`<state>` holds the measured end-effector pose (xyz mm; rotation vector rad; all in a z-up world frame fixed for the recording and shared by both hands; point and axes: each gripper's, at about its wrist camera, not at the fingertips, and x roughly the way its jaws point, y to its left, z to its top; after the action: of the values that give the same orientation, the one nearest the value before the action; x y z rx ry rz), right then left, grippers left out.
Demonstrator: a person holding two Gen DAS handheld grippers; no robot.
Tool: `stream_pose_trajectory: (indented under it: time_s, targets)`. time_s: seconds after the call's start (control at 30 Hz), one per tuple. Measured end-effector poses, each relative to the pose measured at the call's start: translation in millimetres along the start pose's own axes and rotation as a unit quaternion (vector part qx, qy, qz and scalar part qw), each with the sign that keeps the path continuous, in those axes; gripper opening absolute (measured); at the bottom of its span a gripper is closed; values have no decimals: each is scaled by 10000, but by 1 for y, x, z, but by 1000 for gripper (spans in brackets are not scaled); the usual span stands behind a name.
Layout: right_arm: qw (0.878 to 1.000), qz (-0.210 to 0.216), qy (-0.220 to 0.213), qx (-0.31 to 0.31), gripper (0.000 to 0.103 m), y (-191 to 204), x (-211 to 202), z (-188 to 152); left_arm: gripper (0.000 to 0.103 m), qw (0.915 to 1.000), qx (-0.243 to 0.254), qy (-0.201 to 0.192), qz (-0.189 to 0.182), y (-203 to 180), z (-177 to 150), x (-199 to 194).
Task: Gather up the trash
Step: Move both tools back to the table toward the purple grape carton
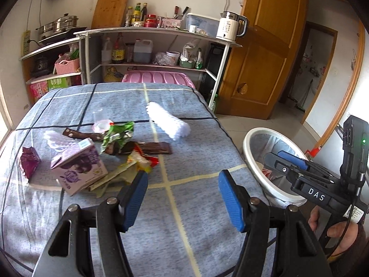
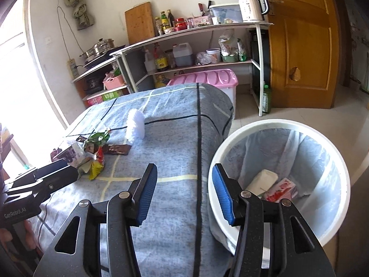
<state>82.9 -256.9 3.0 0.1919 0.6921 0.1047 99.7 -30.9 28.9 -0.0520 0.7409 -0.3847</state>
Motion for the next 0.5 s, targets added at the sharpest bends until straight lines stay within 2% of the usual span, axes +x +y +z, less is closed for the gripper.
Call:
stream_pose_trajectory:
  time_s: [0.1,0.17,0.23,0.33,0.5]
  targets:
    - [9998,117,94,-142,51,17,11,2,66,9988,-7,-162,470,21,-3,-8]
    - [9995,192,141,-210,51,27,17,3,66,9978,-3,-233,622,33,-4,-13]
    - [9990,249,196,-330,51,38,24,5,69,9974,-42,-237,677,47,-5,-14]
    - [9981,262,211,-523,51,52,34,9,80,9968,-129,-243,756,66,-5,-17]
    - [9966,236,226,-755,51,68,54,22,82,9977,-358,-109,565,92,-2,-16]
